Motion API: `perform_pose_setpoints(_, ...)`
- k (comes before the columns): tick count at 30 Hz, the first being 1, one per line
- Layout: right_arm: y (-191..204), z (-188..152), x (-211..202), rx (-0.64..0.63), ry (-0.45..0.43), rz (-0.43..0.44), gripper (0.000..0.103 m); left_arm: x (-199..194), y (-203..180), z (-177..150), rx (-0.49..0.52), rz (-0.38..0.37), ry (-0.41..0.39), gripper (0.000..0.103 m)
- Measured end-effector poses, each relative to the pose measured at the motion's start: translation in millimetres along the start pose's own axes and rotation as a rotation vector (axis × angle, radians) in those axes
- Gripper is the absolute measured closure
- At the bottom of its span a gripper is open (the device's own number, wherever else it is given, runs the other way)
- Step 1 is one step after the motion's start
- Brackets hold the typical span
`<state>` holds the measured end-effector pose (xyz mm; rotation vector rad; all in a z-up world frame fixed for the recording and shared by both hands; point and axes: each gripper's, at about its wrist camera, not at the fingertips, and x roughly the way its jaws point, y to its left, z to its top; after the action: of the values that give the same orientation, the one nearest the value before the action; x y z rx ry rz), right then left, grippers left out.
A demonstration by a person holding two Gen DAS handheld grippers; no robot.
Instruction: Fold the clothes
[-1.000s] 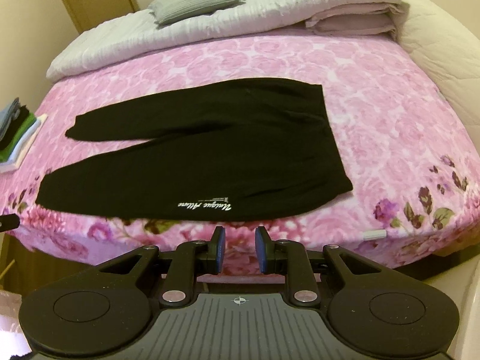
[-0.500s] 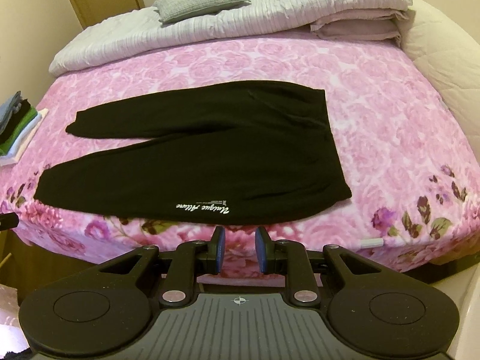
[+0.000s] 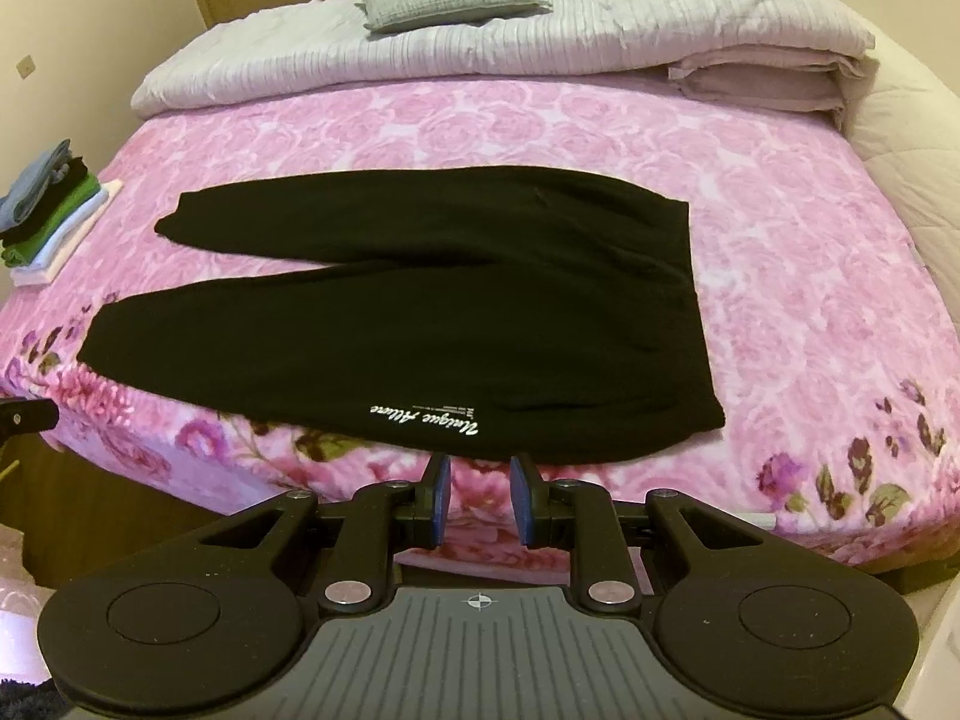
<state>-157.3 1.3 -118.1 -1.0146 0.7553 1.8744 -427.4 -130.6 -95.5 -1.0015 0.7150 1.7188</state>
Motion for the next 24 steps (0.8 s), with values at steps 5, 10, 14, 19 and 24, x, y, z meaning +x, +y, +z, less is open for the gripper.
perform_pose_setpoints(5, -2.2, 11.2, 10.6, -0.005, 0.015, 0.005, 0.081, 13.5, -0.5, 13.1, -0.003, 0.008, 0.014, 0.074)
perform_pose_setpoints(10, -6.0, 23.9, 26.1, 0.006, 0.044, -0.001, 0.081, 34.6, -4.0, 30.7, 0.012, -0.01, 0.04, 0.074)
perform_pose_setpoints(14, -9.7, 37.6, 43.6, 0.022, 0.077, -0.008, 0.081, 58.2, -5.4, 49.6, 0.033, -0.051, 0.049, 0.074)
perform_pose_setpoints(19, -13.9, 60.2, 76.8, 0.086, 0.143, -0.008, 0.081, 95.8, -5.8, 80.4, 0.084, -0.107, 0.066, 0.074)
perform_pose_setpoints(24, -22.5, 86.5, 114.5, 0.194, 0.202, 0.013, 0.081, 141.3, -2.0, 121.7, 0.163, -0.162, 0.077, 0.074)
